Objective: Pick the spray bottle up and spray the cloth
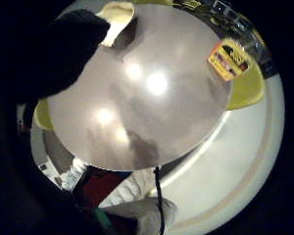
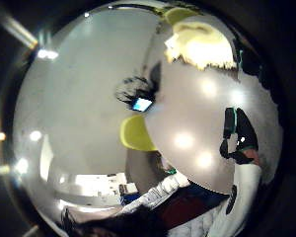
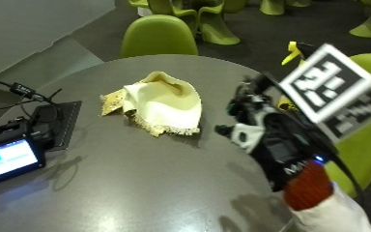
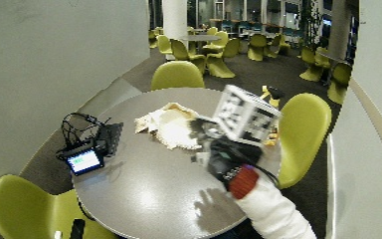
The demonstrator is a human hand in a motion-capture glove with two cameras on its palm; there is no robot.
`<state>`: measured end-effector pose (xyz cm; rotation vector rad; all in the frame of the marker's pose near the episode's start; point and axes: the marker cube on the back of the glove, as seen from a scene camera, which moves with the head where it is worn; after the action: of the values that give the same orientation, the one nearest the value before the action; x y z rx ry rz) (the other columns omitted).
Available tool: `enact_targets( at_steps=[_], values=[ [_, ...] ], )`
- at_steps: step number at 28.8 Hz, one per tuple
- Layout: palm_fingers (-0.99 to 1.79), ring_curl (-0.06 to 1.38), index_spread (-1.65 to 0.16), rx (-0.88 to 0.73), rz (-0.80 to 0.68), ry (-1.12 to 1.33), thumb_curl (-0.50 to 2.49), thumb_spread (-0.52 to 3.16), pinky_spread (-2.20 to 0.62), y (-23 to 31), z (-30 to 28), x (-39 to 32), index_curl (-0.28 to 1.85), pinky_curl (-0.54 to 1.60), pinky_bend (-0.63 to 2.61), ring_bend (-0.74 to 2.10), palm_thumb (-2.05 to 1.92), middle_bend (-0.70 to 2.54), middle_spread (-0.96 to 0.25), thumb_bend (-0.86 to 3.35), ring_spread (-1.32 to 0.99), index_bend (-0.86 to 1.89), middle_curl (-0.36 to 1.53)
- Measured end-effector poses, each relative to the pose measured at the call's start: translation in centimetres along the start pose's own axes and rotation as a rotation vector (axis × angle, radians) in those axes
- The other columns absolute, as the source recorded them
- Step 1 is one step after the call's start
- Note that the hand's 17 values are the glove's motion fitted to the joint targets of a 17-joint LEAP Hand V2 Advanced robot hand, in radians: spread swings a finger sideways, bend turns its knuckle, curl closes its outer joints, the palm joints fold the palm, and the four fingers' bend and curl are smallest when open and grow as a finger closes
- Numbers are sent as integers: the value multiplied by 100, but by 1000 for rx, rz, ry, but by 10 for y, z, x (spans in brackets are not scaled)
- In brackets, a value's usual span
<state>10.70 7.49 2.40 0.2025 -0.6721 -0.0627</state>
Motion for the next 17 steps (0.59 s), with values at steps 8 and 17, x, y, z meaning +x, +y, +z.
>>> enact_targets(
  at_steps=[8, 17],
  values=[
    [80, 35, -16, 366, -7, -535, 33, 76, -12, 15, -49, 94, 27, 38, 46, 46, 92, 27, 2, 42, -7, 11, 30],
    [27, 33, -30, 553, 209, -558, 35, 87, 8, -30, -49, 181, 27, 32, 18, 36, 85, 33, 5, 28, 0, 13, 35]
  ],
)
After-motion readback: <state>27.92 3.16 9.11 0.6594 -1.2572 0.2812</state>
